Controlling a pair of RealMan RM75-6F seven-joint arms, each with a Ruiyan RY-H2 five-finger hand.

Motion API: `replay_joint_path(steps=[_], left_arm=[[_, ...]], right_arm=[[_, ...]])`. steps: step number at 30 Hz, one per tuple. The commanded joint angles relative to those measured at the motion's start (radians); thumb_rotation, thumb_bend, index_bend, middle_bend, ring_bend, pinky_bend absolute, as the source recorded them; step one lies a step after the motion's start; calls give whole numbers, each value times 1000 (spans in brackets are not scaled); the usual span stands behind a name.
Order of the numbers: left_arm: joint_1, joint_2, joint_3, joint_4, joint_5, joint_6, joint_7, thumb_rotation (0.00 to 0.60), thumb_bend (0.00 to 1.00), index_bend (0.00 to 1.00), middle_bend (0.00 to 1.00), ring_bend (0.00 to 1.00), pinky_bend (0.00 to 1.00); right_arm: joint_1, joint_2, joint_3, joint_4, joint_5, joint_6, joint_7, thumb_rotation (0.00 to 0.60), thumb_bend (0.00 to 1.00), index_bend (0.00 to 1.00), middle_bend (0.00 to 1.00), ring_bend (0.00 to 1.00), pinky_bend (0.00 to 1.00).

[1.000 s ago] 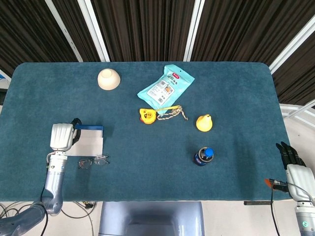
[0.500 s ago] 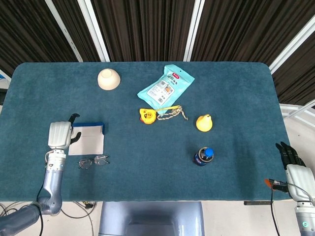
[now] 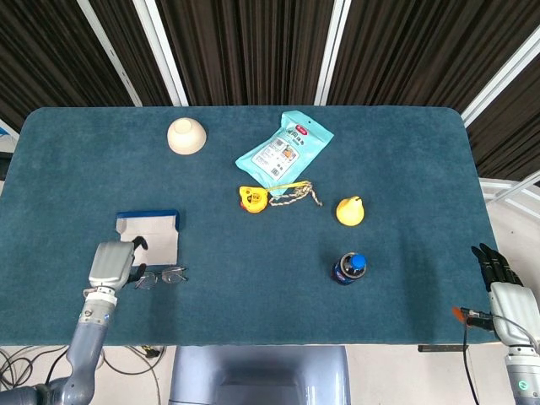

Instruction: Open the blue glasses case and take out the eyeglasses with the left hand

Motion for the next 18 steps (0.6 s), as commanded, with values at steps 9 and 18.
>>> replay_joint_path(steps=[9, 18], left_arm=[[0, -51, 20, 1, -70, 17, 53, 600, 318, 458, 1000, 983, 1000], [-13, -100, 13, 11, -84, 17, 41, 600, 357, 476, 1000, 984, 1000]], right_arm=[[1, 2, -1, -2, 0, -4, 6, 600, 187, 0, 0, 0, 209], [2, 3, -1, -4, 1, -8, 9, 600, 188, 0, 0, 0, 209]])
